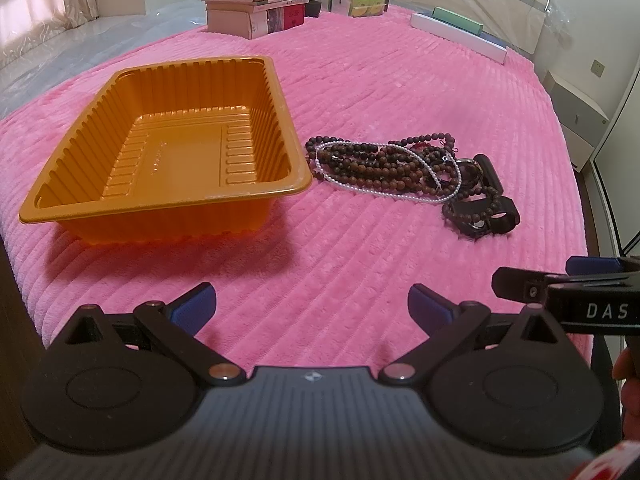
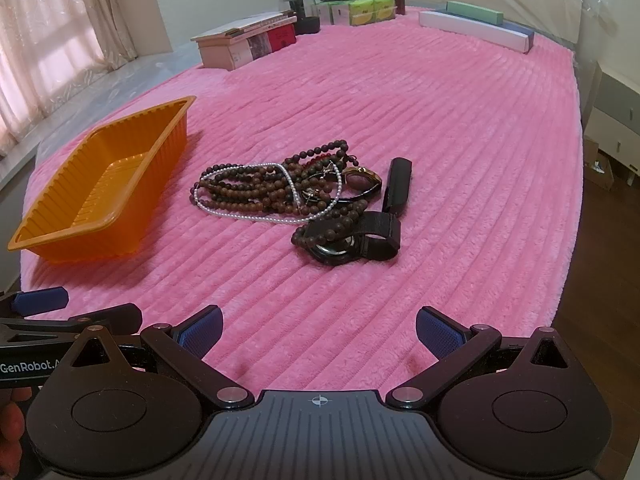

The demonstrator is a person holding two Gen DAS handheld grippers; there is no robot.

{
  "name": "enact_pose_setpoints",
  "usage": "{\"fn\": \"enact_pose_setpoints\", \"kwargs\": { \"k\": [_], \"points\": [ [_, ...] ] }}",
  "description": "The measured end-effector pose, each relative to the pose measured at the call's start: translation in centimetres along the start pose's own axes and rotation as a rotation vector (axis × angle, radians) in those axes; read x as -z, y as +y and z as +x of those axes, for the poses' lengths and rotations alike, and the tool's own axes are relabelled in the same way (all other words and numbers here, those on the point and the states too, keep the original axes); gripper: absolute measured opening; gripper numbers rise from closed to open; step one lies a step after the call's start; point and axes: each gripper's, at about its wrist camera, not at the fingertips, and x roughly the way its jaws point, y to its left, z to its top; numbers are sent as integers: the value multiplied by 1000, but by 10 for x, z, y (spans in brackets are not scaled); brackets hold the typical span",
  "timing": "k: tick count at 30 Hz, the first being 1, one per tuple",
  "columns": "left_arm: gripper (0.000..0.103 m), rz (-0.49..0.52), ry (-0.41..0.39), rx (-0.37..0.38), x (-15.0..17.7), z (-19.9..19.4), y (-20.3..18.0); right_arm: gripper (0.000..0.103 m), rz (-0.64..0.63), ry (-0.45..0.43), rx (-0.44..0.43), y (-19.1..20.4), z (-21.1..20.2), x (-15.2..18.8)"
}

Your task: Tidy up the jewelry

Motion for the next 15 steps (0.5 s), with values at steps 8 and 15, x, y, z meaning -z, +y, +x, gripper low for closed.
{"fn": "enact_pose_setpoints", "kwargs": {
  "k": [8, 15],
  "points": [
    [99, -48, -27, 11, -3, -4, 10, 102, 11, -14, -1, 0, -1, -2],
    [96, -173, -122, 31, -16, -24, 57, 102, 5, -29, -4, 3, -1, -8]
  ]
}}
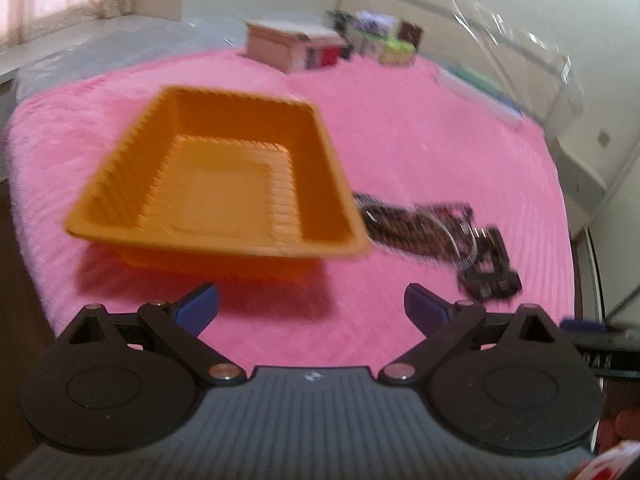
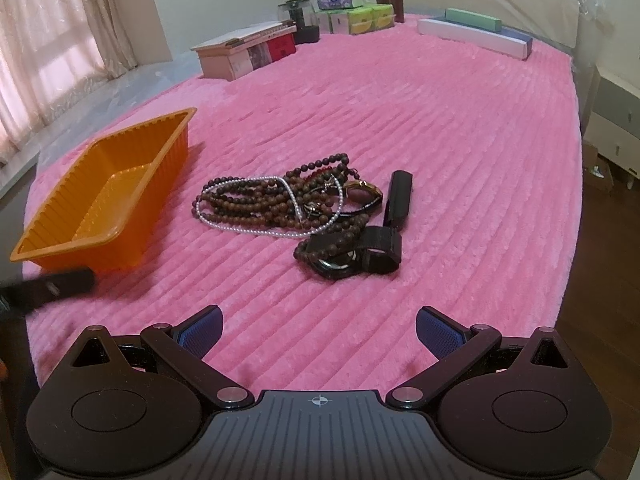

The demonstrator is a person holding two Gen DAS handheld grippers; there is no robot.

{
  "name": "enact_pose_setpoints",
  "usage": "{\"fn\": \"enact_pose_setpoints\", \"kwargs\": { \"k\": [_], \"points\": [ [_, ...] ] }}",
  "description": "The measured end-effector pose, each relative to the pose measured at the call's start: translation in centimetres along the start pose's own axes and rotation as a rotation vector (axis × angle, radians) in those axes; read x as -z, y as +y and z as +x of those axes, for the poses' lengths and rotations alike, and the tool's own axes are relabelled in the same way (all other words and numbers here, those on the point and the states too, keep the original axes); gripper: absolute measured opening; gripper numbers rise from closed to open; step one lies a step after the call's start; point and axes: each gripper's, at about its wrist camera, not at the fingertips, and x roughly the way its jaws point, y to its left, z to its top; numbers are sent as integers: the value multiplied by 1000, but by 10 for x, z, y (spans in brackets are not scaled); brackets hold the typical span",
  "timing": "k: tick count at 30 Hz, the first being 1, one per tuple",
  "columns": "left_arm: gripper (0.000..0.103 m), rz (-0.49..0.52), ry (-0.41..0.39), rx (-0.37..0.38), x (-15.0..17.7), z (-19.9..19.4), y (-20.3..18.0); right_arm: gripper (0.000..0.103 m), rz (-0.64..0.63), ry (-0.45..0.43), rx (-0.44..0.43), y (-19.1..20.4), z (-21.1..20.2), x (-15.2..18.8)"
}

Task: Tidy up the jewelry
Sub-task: 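Grasp the orange tray rim with the left gripper and lift it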

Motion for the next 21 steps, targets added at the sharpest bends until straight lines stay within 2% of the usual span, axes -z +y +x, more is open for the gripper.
{"fn": "enact_pose_setpoints", "kwargs": {
  "k": [3, 6, 11, 16, 17, 19, 21],
  "points": [
    [95, -43, -47, -24, -12, -11, 26, 102, -6, -2, 0, 2, 0, -1],
    [88, -76, -91, -70, -24, -18, 54, 102, -12, 1, 3, 4, 2, -2],
    [85, -129, -111, -135, -41, -13, 106, 102, -23, 15, 11, 7, 7, 0],
    [68, -185, -77, -119, -45, 3, 145, 102, -36, 33, 23, 11, 15, 0],
    [60, -191, -69, -102, -45, 8, 149, 102, -38, 37, 26, 12, 17, 0],
    [54, -203, -42, -74, -44, 20, 154, 102, -42, 44, 32, 12, 21, 0],
    [42, -216, -30, -50, -42, 28, 156, 102, -46, 50, 39, 12, 25, -1]
  ]
}}
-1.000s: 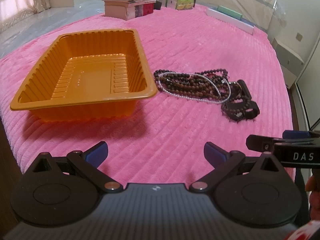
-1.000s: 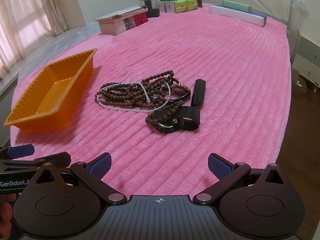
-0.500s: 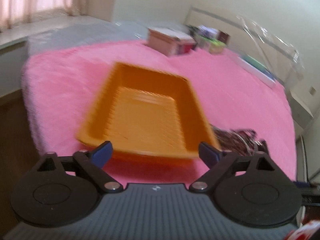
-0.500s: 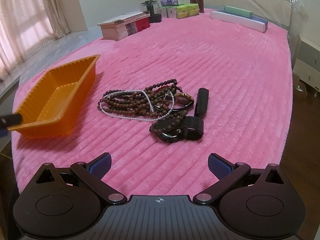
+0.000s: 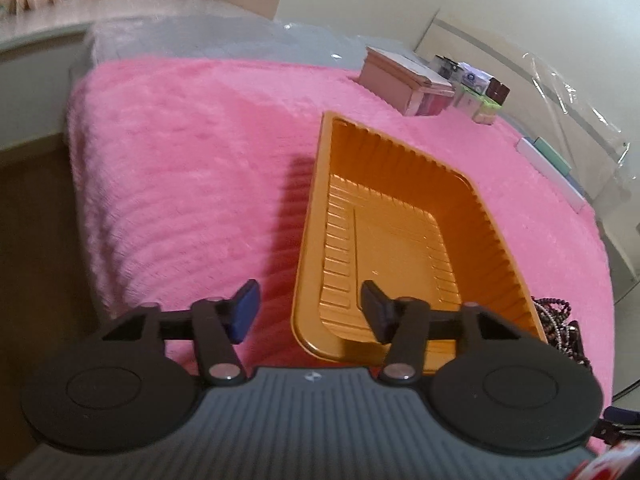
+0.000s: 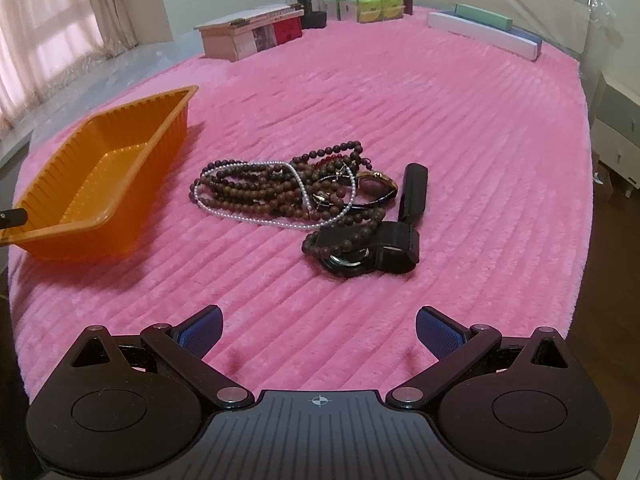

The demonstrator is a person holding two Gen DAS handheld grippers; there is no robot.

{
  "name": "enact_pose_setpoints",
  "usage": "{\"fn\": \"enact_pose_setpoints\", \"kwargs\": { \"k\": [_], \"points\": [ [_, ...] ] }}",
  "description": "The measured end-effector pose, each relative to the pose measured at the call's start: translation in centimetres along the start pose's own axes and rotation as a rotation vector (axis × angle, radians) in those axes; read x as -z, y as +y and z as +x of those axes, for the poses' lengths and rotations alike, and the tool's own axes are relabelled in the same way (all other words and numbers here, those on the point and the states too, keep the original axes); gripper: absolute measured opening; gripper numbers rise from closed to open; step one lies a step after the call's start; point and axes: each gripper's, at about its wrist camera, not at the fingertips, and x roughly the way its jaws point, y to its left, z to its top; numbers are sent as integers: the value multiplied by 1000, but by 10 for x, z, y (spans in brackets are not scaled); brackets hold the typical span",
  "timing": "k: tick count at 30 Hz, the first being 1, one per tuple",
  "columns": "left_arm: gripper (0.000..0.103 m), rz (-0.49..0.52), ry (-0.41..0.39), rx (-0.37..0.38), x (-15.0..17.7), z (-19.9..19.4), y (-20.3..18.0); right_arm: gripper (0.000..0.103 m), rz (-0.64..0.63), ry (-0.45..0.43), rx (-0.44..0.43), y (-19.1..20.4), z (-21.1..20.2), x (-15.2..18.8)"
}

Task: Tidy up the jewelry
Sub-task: 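Grasp the orange tray rim with the left gripper and lift it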

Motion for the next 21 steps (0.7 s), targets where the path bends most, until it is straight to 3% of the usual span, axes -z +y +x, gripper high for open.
{"fn": "enact_pose_setpoints", "kwargs": {
  "k": [9, 16, 21],
  "points": [
    [15, -46, 31, 24, 4, 18, 2, 102, -24, 26, 9, 4, 15, -6],
    [10, -33, 47, 18, -1, 16, -5, 102, -27, 27, -2, 7, 21, -9],
    [5, 68, 48, -22, -11, 10, -18, 102, -11, 21, -12, 3, 19, -7]
  ]
}}
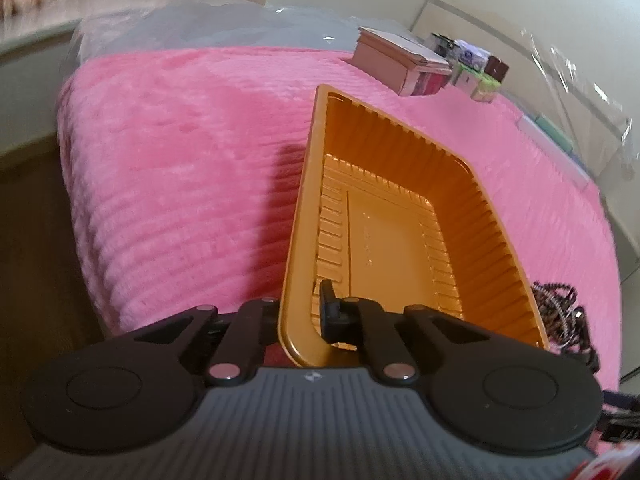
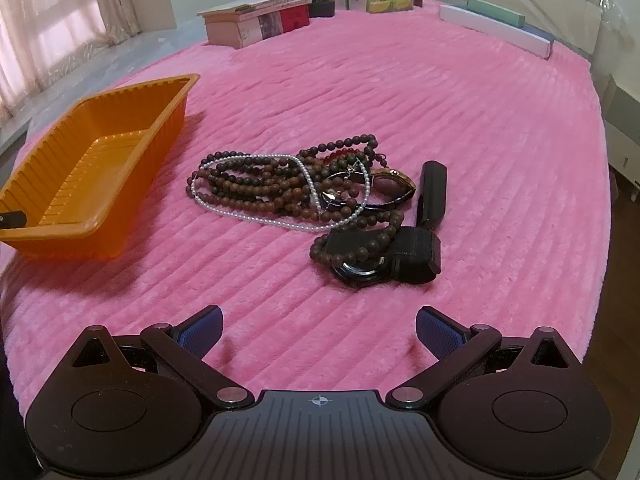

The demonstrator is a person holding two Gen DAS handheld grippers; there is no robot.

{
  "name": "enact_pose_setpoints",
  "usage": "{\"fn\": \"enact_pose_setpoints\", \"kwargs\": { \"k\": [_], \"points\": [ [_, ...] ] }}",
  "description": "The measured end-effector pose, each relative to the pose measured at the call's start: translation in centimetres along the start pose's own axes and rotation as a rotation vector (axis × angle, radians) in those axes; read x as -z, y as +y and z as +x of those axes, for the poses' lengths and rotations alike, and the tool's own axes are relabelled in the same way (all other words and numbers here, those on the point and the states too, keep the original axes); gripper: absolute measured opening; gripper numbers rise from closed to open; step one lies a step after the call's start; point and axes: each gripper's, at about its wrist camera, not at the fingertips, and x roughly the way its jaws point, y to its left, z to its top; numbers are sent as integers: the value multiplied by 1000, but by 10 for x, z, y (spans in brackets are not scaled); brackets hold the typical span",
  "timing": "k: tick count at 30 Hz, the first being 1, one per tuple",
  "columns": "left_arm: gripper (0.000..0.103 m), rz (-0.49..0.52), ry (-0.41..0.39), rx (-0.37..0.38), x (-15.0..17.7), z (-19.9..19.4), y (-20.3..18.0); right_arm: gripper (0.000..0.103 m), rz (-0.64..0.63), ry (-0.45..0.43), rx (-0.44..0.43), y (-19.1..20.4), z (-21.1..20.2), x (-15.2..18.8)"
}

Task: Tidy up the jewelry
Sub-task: 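Grasp the orange tray rim with the left gripper and lift it, then grasp a brown bead bracelet with the right gripper while the left gripper holds the tray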

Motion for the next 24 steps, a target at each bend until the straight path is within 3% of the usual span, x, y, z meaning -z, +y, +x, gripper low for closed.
{"fn": "enact_pose_setpoints", "kwargs": {
  "k": [9, 13, 14, 15, 17, 21, 24],
  "points": [
    [4, 326, -44, -132, -21, -15, -57, 102, 65, -80, 1, -24, -10, -1],
    [3, 424, -69, -185, -26, -16, -82, 102, 65, -132, -1, -36, -12, -5],
    [3, 442, -74, -197, -25, -15, -86, 99, 53, -143, 2, -37, -11, -7],
    [3, 457, -77, -207, -25, -15, -91, 85, 43, -152, -2, -37, -11, -8],
    [3, 474, -80, -220, -24, -14, -97, 66, 45, -152, -28, -38, -9, -11],
    [3, 486, -73, -238, -21, -13, -101, 53, 53, -158, -49, -39, -2, -17],
    [3, 506, -65, -247, -18, -13, -104, 51, 47, -149, -38, -38, 6, -23]
  ]
}}
